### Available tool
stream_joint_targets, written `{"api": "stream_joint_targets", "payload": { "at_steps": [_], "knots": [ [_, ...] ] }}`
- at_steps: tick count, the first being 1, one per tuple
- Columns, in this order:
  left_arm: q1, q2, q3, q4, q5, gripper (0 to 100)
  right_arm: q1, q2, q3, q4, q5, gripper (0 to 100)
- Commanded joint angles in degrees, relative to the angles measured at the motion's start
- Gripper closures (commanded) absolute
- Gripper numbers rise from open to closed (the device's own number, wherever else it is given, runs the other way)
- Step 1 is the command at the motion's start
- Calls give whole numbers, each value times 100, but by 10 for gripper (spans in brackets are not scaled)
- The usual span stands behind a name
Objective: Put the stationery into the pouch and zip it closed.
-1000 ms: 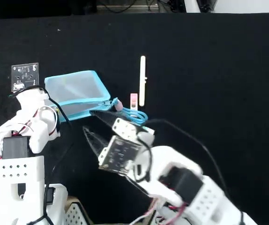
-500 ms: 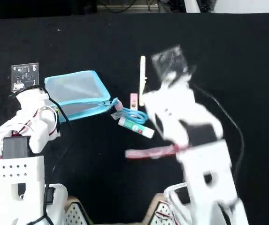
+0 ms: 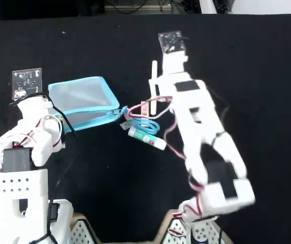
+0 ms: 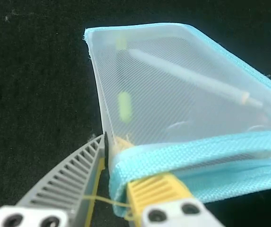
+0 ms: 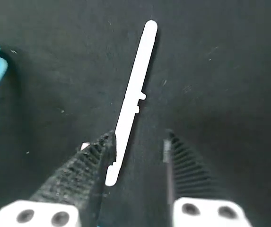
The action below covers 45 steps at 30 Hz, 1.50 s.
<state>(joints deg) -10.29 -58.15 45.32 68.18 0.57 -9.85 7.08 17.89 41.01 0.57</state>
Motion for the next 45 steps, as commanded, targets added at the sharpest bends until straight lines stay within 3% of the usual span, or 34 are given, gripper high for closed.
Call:
{"api": "stream_joint_targets", "payload": {
  "at_steps": [1,9,15,25,30,37,45],
  "knots": [
    [40,-62,-101,-9,62,970,-35,804,-848,-167,-70,787],
    [40,-62,-101,-9,62,970,-26,2413,-2202,62,-44,851],
    [40,-62,-101,-9,62,970,123,2642,-3020,1257,105,992],
    [40,-62,-101,-9,62,970,1116,2589,-3969,3473,1090,988],
    [40,-62,-110,-9,62,970,1116,1648,-2782,3684,1512,988],
    [40,-62,-110,-9,62,970,1407,-532,426,1846,1820,985],
    [40,-62,-110,-9,62,970,1459,-796,629,2286,2110,851]
  ]
}}
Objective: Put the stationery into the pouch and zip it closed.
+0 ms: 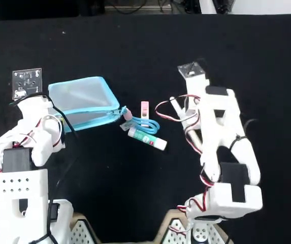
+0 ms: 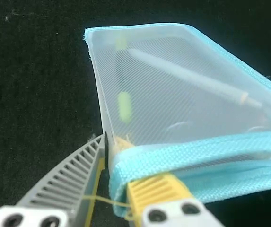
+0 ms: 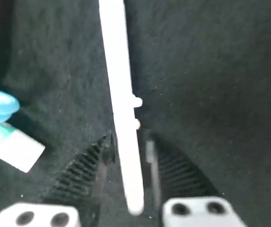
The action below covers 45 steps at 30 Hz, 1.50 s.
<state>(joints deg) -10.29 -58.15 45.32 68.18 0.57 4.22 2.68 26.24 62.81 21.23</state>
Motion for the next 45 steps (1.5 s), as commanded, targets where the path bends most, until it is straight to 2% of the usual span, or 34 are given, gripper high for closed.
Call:
{"api": "stream_joint_targets", "payload": {
  "at_steps": [1,7,10,18,23,36,41,45],
  "knots": [
    [40,-62,-110,-9,62,970,35,-356,-382,141,44,861],
    [40,-62,-110,-9,62,970,-695,-347,-1147,132,35,878],
    [40,-62,-110,-9,62,970,-1020,-338,-1209,-246,35,880],
    [40,-70,-110,0,62,970,-941,567,-1297,-1371,62,881],
    [40,-70,-110,0,62,970,-844,1552,-2009,-1345,35,881],
    [40,-70,-110,0,62,970,-677,4163,-5798,1468,35,882],
    [40,-70,-110,0,62,970,-589,5218,-7732,2585,35,989],
    [40,-70,-110,9,62,970,-457,5719,-9349,3481,35,988]
  ]
}}
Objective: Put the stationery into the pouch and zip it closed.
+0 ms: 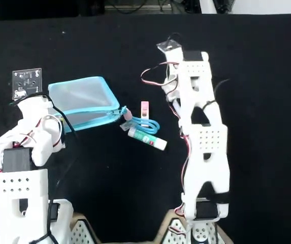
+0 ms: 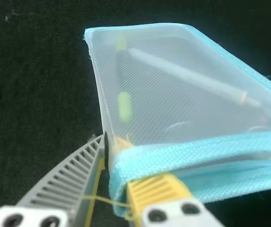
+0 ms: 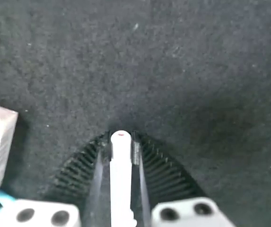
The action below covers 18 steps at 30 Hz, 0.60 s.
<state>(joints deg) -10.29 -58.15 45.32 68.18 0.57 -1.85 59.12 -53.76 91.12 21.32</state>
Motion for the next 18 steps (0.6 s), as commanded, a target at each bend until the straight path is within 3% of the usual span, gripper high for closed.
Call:
{"api": "stream_joint_targets", "payload": {
  "at_steps": [1,4,8,13,18],
  "knots": [
    [40,-70,-110,9,62,970,176,127,-1754,914,18,988],
    [40,-70,-110,0,62,970,343,75,-2378,1020,-396,988],
    [31,-70,-110,0,62,970,466,-462,-2149,1020,-756,988],
    [31,-70,-110,0,62,970,396,-1965,-549,1020,-1442,988],
    [31,-70,-110,0,62,970,44,-4198,1314,862,-1582,988]
  ]
}}
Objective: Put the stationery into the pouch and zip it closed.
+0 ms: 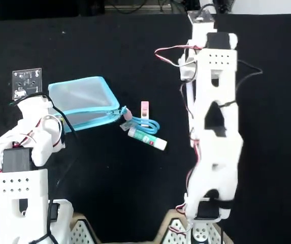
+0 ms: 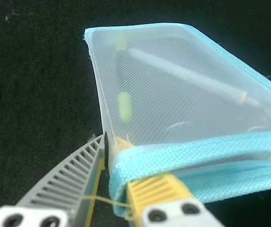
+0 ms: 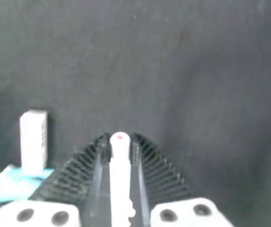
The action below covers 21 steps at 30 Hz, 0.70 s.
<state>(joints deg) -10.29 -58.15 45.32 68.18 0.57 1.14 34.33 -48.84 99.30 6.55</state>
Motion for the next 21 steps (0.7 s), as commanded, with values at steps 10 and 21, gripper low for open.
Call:
{"api": "stream_joint_targets", "payload": {
  "at_steps": [10,21],
  "knots": [
    [31,-70,-110,0,62,970,-879,-6105,5086,-1776,-141,988],
    [40,-70,-110,0,62,970,-2347,-10695,7873,-3895,-791,987]
  ]
}}
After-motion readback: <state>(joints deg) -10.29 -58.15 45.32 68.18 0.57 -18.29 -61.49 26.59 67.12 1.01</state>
